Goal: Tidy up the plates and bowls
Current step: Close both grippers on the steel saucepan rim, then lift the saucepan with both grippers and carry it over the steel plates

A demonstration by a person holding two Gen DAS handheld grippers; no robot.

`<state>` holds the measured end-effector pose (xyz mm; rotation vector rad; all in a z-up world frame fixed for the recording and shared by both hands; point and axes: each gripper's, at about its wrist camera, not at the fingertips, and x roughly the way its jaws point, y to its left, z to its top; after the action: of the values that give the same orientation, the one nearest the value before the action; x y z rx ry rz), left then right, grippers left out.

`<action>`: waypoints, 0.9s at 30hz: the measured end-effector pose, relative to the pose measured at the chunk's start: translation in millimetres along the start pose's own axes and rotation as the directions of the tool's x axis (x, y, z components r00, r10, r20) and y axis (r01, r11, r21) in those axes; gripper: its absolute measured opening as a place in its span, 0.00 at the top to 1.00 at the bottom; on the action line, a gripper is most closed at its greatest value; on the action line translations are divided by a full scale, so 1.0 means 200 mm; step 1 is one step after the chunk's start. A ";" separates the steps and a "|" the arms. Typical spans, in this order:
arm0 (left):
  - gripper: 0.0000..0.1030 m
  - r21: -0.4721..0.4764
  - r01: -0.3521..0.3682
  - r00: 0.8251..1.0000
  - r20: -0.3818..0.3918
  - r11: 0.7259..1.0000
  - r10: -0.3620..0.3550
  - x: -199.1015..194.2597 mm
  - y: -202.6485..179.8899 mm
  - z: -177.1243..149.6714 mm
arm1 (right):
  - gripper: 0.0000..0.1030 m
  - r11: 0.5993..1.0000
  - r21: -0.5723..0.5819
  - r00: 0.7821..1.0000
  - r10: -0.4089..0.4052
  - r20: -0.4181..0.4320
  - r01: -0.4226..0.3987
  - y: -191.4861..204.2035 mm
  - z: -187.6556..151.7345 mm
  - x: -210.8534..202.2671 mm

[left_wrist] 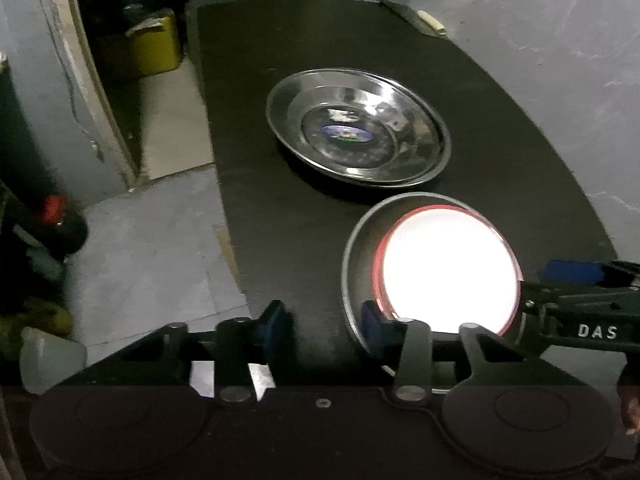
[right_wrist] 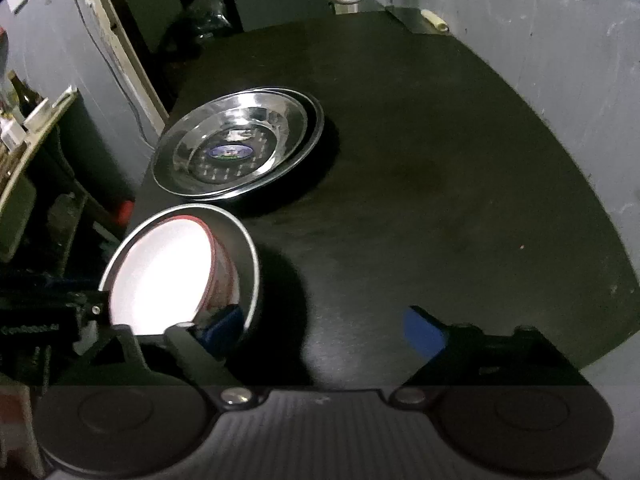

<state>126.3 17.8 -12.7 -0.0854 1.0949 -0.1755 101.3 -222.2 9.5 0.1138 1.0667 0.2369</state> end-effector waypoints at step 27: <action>0.86 0.034 0.063 0.998 0.011 0.997 -0.064 0.01 -0.03 0.00 | 0.85 0.992 -0.050 0.993 0.119 0.007 -0.119 0.12 -0.01 -0.04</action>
<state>125.9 12.1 -13.0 -0.0908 1.0772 -0.2504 93.3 -200.9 20.2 0.1340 1.0450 0.3699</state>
